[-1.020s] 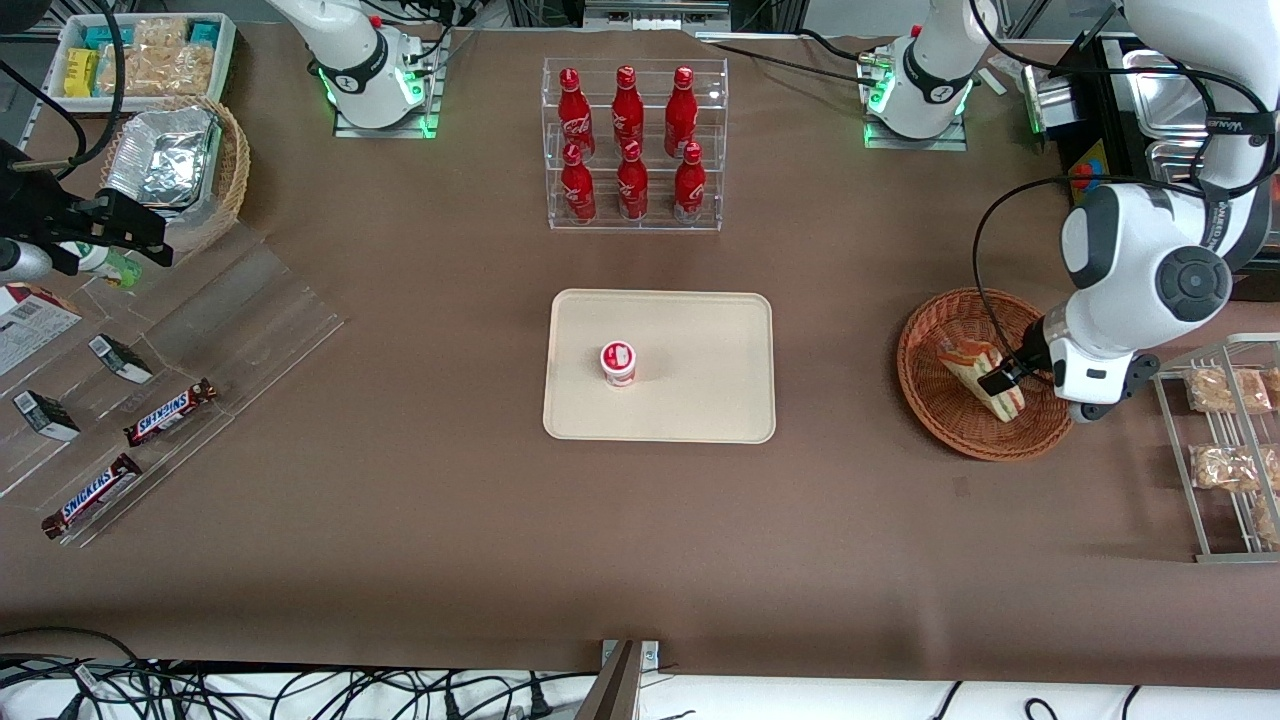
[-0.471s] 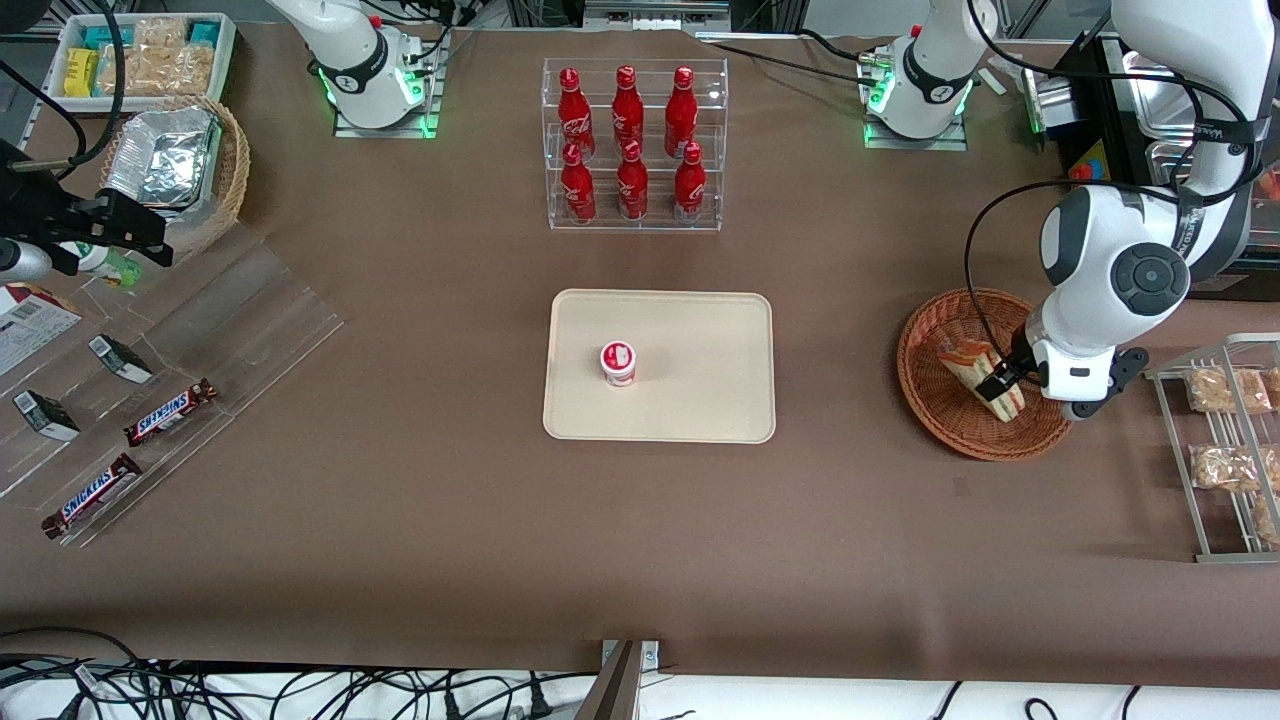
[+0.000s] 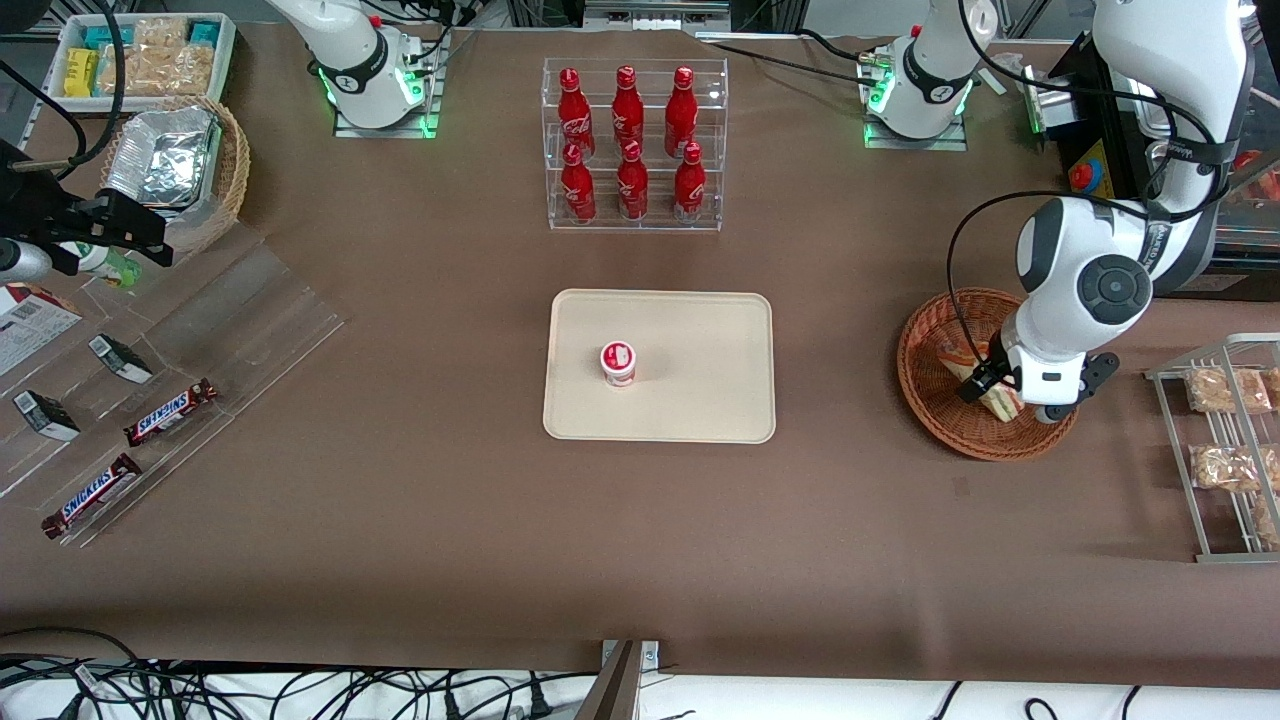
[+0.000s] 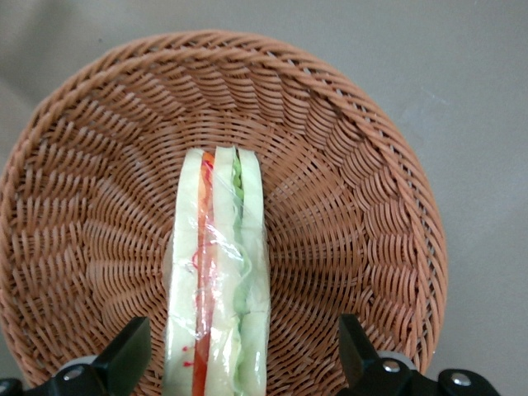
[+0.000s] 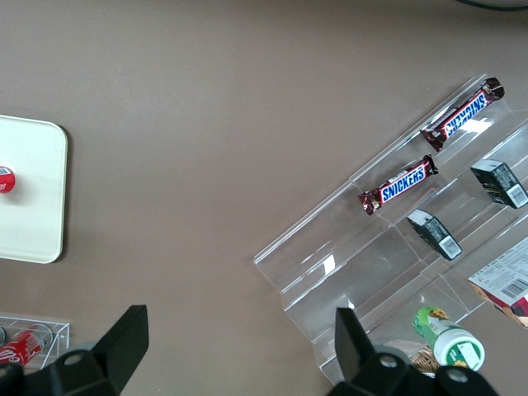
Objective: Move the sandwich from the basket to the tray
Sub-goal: 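Close the left gripper on the wrapped sandwich's upright edge, then lift the sandwich out of the basket with the left gripper, then carry the sandwich over the cream tray beside the yogurt bottle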
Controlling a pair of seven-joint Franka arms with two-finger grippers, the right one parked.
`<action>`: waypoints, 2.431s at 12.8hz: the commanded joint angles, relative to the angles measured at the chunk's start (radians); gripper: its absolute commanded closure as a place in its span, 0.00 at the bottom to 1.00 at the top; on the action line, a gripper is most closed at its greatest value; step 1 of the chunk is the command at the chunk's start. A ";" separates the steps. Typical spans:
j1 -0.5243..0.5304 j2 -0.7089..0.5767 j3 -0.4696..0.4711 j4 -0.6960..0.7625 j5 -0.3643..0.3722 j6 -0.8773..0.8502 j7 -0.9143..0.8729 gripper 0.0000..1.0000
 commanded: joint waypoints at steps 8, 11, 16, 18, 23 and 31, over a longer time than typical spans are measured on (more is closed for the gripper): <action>0.011 -0.010 -0.002 -0.022 0.090 0.004 -0.027 0.74; 0.008 -0.014 -0.004 -0.014 0.090 -0.023 -0.026 0.79; 0.007 -0.034 -0.008 0.059 0.090 -0.155 -0.003 0.83; 0.002 -0.034 -0.036 0.175 0.074 -0.322 0.039 0.83; -0.010 -0.034 -0.082 0.517 -0.097 -0.701 0.235 0.81; -0.015 -0.031 -0.321 0.650 -0.123 -0.792 0.361 0.82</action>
